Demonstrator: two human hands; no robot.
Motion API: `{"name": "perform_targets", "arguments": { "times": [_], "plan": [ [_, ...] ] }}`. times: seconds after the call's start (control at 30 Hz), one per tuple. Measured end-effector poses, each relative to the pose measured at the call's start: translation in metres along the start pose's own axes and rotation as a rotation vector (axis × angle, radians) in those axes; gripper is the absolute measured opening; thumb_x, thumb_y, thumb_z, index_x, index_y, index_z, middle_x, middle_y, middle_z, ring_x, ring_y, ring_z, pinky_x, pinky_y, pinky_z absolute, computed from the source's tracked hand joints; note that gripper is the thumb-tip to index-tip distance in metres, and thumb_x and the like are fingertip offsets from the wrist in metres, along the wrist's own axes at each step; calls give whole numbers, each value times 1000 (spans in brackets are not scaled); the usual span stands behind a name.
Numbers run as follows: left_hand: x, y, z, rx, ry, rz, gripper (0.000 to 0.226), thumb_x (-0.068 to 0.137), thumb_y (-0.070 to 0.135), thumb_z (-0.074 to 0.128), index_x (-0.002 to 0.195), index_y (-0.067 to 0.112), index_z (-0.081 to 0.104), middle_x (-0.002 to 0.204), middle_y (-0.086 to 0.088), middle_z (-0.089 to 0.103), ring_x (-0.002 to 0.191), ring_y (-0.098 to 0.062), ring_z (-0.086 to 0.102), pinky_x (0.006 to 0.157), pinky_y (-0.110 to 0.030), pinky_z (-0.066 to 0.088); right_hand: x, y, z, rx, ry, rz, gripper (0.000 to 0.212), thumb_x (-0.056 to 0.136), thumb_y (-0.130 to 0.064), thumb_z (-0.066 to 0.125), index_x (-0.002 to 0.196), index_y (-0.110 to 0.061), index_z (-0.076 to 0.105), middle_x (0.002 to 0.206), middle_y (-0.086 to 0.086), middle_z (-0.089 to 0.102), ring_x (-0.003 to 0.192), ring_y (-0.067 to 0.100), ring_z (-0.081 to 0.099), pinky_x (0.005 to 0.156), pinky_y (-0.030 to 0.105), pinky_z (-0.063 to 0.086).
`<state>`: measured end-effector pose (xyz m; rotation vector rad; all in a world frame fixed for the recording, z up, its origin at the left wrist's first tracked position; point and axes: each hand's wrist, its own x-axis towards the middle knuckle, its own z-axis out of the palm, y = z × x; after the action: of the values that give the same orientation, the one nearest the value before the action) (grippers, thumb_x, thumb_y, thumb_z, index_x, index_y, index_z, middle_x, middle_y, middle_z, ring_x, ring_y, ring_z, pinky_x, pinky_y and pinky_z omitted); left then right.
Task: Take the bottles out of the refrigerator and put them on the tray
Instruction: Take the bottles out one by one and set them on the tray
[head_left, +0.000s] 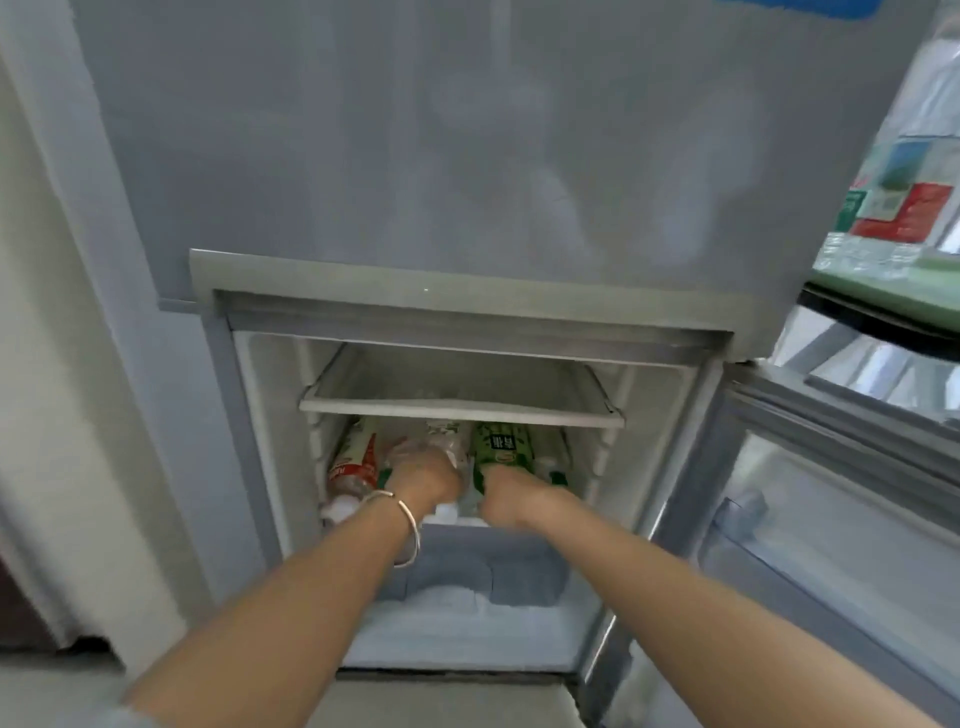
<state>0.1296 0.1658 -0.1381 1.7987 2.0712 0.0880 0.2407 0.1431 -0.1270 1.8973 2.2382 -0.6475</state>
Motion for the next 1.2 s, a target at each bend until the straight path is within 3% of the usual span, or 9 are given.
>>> {"name": "perform_targets", "arguments": {
  "times": [0.13,0.27,0.43,0.57,0.73,0.97,1.1,1.2],
  "plan": [
    [42,-6,30,-181,98,-35,43,97,35,40,119,2,59,122,-15,65,111,-27,63,92,-31,49,27,16,19,107,64,15,37,95,-13,47,132,-12,53,130,9,58,117,27,56,84,25,45],
    [68,0,45,-346,110,-95,42,96,46,42,81,12,61,102,-10,72,90,-25,68,80,-31,55,39,36,25,134,115,10,49,94,-10,44,142,-18,45,138,9,53,122,27,52,83,20,35],
    [73,1,47,-431,191,-166,38,91,43,56,68,13,51,96,-10,73,86,-26,69,64,-27,48,45,47,28,244,150,4,49,93,-8,47,141,-19,46,138,9,52,121,27,52,90,21,39],
    [60,2,33,-383,216,-196,28,87,39,64,83,11,64,98,-8,73,92,-22,69,66,-25,44,46,44,27,245,157,9,58,93,-10,47,149,-18,30,143,9,46,125,28,48,93,23,39],
    [40,0,26,-425,280,-198,26,84,31,64,88,5,69,93,-11,73,81,-22,66,65,-23,42,35,27,25,234,156,-30,85,91,-10,54,157,-18,0,163,7,15,143,30,31,112,32,31],
    [-15,-7,4,-420,446,-126,20,75,24,69,68,6,64,80,-15,72,67,-26,61,52,-25,40,3,18,23,244,131,-89,92,90,-3,52,155,-14,-12,165,5,-8,150,27,15,118,33,20],
    [-47,-8,-13,-318,530,-64,28,73,21,69,55,13,50,63,-7,62,54,-19,55,42,-22,34,-22,17,13,245,124,-108,93,90,4,47,154,-17,-17,165,4,-13,148,27,21,115,31,26],
    [-80,3,-31,-101,552,51,15,73,29,66,69,16,60,74,-4,67,73,-24,66,54,-26,49,-45,17,2,219,106,-141,97,90,0,54,155,-17,-16,165,7,-3,145,29,29,112,33,33]
  ]
}}
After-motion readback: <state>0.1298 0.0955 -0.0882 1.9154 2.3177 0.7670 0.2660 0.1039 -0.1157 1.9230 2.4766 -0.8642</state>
